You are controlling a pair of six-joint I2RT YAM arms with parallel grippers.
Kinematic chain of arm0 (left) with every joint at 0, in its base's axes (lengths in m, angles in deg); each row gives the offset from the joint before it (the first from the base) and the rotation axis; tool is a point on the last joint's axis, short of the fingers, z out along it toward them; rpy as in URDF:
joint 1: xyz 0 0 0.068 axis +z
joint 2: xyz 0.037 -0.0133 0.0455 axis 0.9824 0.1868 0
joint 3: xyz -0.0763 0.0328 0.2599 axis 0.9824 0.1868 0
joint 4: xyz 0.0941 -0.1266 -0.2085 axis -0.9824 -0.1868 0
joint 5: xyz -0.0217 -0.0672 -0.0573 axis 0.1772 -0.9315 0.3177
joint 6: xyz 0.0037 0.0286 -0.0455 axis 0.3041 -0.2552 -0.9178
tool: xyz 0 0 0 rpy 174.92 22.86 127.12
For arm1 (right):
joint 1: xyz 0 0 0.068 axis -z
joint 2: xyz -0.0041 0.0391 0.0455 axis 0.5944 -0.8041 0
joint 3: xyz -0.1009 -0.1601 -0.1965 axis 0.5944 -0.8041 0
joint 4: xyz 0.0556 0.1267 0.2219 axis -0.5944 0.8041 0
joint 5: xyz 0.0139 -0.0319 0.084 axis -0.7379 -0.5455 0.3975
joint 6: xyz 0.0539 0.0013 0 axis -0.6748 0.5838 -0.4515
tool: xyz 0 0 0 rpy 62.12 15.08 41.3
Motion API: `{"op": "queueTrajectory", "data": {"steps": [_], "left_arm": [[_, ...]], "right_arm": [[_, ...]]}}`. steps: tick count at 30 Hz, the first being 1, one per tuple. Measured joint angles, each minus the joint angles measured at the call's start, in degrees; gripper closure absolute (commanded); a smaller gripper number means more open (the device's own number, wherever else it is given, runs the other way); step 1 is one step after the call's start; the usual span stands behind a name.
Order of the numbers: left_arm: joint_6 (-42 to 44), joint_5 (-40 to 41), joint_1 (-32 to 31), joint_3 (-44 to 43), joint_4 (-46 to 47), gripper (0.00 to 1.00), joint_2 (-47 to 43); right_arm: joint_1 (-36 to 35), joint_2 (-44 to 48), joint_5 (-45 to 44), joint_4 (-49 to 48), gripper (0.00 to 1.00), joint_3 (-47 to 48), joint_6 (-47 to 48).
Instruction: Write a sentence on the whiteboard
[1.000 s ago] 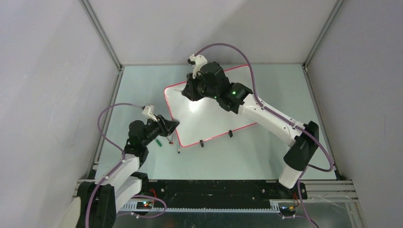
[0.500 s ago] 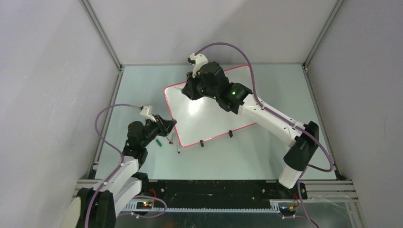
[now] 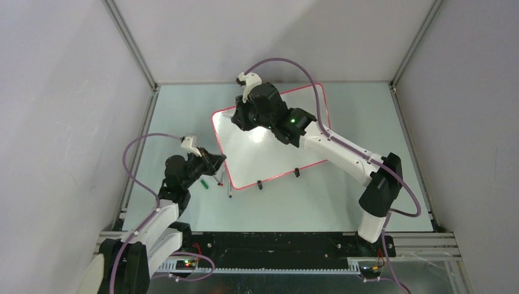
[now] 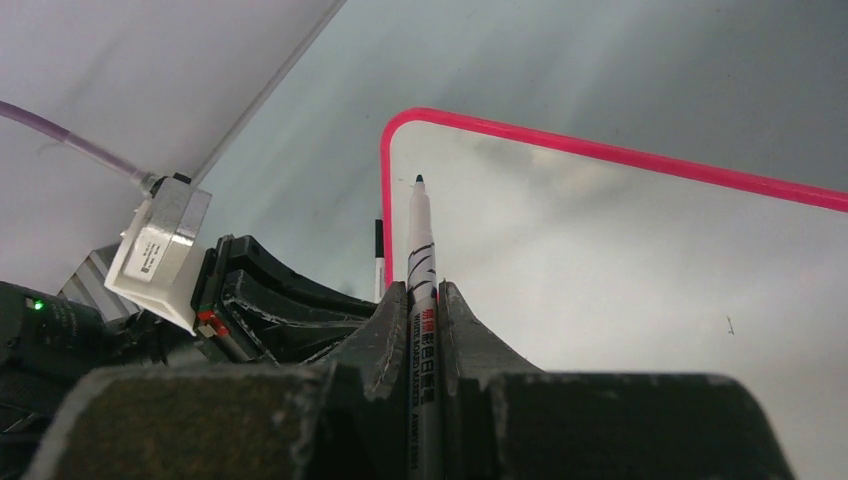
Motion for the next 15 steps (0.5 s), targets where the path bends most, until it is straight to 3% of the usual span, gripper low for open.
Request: {"op": "queueTrajectory", "data": {"steps": [5, 10, 15], "left_arm": [[0.28, -0.04, 0.00, -0.02, -0.04, 0.89, 0.00], [0.35, -0.09, 0.00, -0.02, -0.04, 0.99, 0.00], [0.37, -0.17, 0.00, -0.04, 0.02, 1.00, 0.17]], "right_arm": [[-0.31, -2.19, -0.59, 0.79, 1.00, 1.99, 0.33], [-1.29, -4.11, -1.20, 1.31, 1.00, 4.09, 0.94], [-1.77, -6.03, -2.27, 2.12, 1.00, 6.80, 1.31]]}}
